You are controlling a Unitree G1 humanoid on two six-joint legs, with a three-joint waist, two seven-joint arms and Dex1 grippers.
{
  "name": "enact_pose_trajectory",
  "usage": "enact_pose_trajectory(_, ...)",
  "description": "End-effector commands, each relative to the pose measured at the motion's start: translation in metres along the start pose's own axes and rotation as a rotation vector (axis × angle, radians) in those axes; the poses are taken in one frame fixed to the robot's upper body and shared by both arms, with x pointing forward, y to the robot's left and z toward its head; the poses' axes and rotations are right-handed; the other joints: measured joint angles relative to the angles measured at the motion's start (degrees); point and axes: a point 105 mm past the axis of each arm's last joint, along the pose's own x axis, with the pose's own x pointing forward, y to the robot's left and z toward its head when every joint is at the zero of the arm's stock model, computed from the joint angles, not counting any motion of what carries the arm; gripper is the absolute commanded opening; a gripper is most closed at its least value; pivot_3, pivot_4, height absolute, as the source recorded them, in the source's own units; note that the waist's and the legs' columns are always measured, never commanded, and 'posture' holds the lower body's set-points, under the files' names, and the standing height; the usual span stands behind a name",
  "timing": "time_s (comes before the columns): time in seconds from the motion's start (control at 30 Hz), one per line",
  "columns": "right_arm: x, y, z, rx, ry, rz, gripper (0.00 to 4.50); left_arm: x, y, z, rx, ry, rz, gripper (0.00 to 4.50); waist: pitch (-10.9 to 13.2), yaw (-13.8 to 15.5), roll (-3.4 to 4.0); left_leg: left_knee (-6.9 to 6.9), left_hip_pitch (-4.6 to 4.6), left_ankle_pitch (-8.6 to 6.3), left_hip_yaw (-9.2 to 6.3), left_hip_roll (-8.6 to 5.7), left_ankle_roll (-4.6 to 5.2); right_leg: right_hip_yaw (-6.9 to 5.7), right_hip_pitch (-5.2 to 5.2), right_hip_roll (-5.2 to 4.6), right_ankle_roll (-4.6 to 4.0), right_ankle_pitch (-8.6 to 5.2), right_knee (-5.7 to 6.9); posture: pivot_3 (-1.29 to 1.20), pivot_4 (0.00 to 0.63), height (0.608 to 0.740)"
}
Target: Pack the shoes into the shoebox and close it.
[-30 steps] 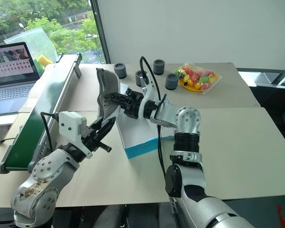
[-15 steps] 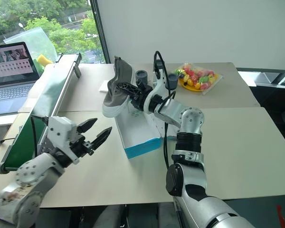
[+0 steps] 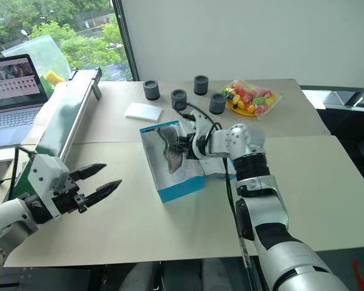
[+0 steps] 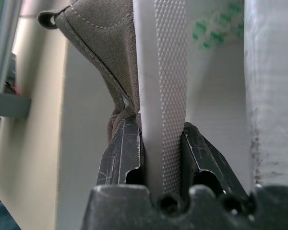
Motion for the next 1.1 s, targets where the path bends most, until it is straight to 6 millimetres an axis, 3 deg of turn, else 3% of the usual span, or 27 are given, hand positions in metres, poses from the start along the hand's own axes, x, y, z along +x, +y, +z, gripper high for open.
enact_pose_trajectory(0.03,0.001,0.017,0.029,-0.073,-0.086,0.016,0.74,-0.002,-0.002,0.001,0.055,-0.001,-0.038,3.19,0.01,-0.18,0.02,-0.01,0.0,0.0,0.0,0.03,0.0,0.0,-0.01,0.02,0.0,0.0,-0.01,0.0,0.15,0.74)
enact_pose_trajectory(0.53,0.016,0.015,0.05,-0.303,-0.084,-0.139,0.74,-0.001,-0.002,-0.002,0.065,-0.005,-0.034,3.19,0.04,-0.86,0.06,-0.08,0.03,0.0,-0.02,0.03,-0.01,0.0,-0.04,-0.01,-0.02,0.01,0.01,0.0,0.15,0.74)
enact_pose_trajectory(1.0,0.034,0.01,0.027,-0.301,-0.013,-0.147,0.74,0.0,-0.007,-0.001,0.065,-0.012,-0.031,3.19,0.04,-0.91,0.06,-0.1,0.08,-0.01,-0.03,0.04,-0.01,0.03,-0.03,-0.02,-0.02,0.02,0.05,0.0,0.15,0.74)
enact_pose_trajectory(1.03,0.034,0.011,0.028,-0.288,-0.023,-0.143,1.5,0.0,-0.007,0.0,0.064,-0.015,-0.03,3.3,0.04,-0.93,0.06,-0.1,0.08,-0.01,-0.03,0.04,-0.01,0.03,-0.03,-0.01,-0.02,0.02,0.06,0.0,0.15,0.74)
enact_pose_trajectory(1.1,0.035,0.017,0.031,-0.286,-0.038,-0.124,2.07,0.001,-0.007,0.0,0.062,-0.016,-0.03,3.3,0.04,-0.9,0.06,-0.1,0.08,-0.01,-0.03,0.04,-0.01,0.03,-0.03,-0.01,-0.03,0.02,0.06,0.0,0.15,0.74)
